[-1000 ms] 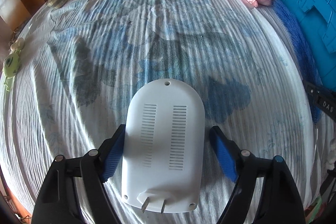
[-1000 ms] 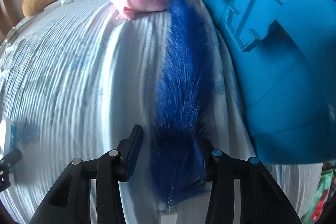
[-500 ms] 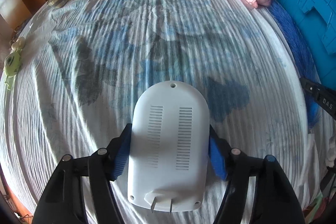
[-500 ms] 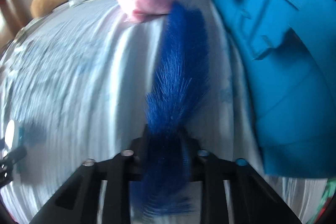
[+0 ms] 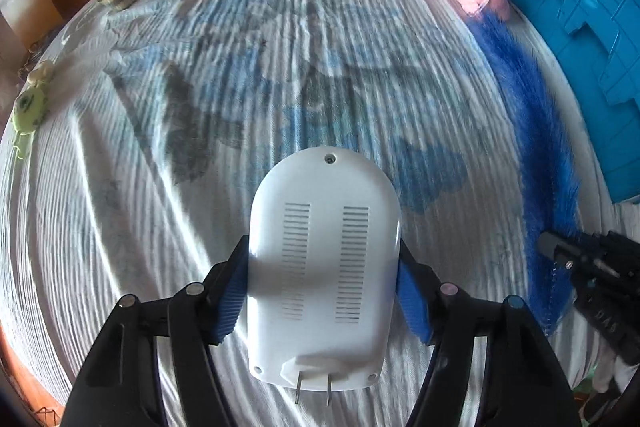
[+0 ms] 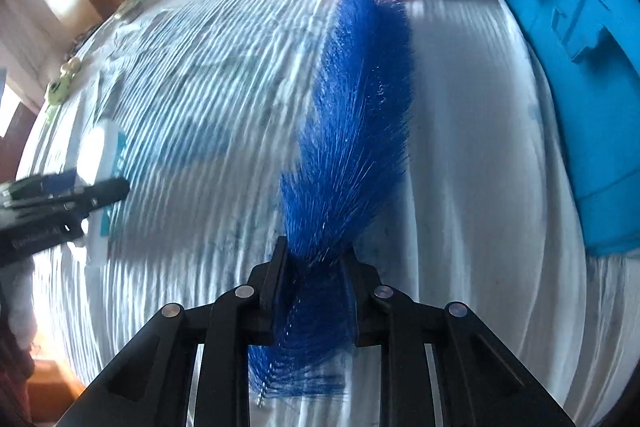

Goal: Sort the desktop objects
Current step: 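Lift the white device with the left gripper while the right gripper raises the blue duster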

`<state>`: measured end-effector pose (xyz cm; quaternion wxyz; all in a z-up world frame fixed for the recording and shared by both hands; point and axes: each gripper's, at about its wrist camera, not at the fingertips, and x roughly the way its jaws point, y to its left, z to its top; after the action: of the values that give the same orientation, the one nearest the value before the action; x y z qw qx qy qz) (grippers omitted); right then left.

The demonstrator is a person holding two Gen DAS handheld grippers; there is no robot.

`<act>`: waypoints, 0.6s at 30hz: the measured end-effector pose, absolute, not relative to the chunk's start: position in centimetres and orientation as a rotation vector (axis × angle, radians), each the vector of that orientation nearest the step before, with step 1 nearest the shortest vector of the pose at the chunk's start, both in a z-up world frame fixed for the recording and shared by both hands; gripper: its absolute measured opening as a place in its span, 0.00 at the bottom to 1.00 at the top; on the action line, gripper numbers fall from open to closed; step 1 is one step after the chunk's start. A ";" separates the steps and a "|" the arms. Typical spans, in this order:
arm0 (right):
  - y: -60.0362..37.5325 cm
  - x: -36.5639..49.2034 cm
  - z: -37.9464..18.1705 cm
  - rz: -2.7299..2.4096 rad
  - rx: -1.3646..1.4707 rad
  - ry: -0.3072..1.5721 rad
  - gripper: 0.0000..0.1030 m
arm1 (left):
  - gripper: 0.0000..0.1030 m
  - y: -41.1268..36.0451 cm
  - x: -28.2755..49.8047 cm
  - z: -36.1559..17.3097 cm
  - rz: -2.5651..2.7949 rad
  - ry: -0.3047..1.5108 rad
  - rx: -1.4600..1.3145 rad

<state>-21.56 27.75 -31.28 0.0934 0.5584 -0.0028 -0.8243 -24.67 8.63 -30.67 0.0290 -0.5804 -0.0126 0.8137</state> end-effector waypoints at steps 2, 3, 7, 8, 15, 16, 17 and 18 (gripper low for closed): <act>27.8 -22.0 -31.2 -2.469 1.646 -0.002 0.39 | 0.63 8.8 -24.9 -31.1 2.502 -0.038 -1.797; 27.9 -22.3 -31.3 -2.474 1.648 -0.001 0.40 | 0.63 8.9 -24.9 -31.2 2.499 -0.031 -1.799; 28.4 -22.9 -32.3 -2.473 1.676 0.013 0.49 | 0.63 9.5 -25.1 -31.5 2.495 0.010 -1.803; 28.3 -22.9 -32.3 -2.478 1.669 0.024 0.54 | 0.63 9.6 -25.2 -31.6 2.497 0.022 -1.801; 27.3 -22.8 -32.3 -2.515 1.686 0.131 0.36 | 0.63 9.6 -25.2 -31.6 2.495 0.052 -1.772; 27.4 -22.8 -32.2 -2.520 1.685 0.124 0.19 | 0.63 9.5 -25.2 -31.6 2.491 0.052 -1.782; 27.6 -22.6 -32.0 -2.516 1.682 0.116 0.19 | 0.63 9.5 -24.9 -31.4 2.496 0.055 -1.781; 27.7 -22.5 -31.8 -2.513 1.678 0.108 0.19 | 0.63 9.5 -24.6 -31.0 2.506 0.059 -1.774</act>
<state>-22.47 27.68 -31.79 0.0589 0.5540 0.0356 -0.8297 -24.58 9.51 -31.00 0.0352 -0.5774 0.0191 0.8155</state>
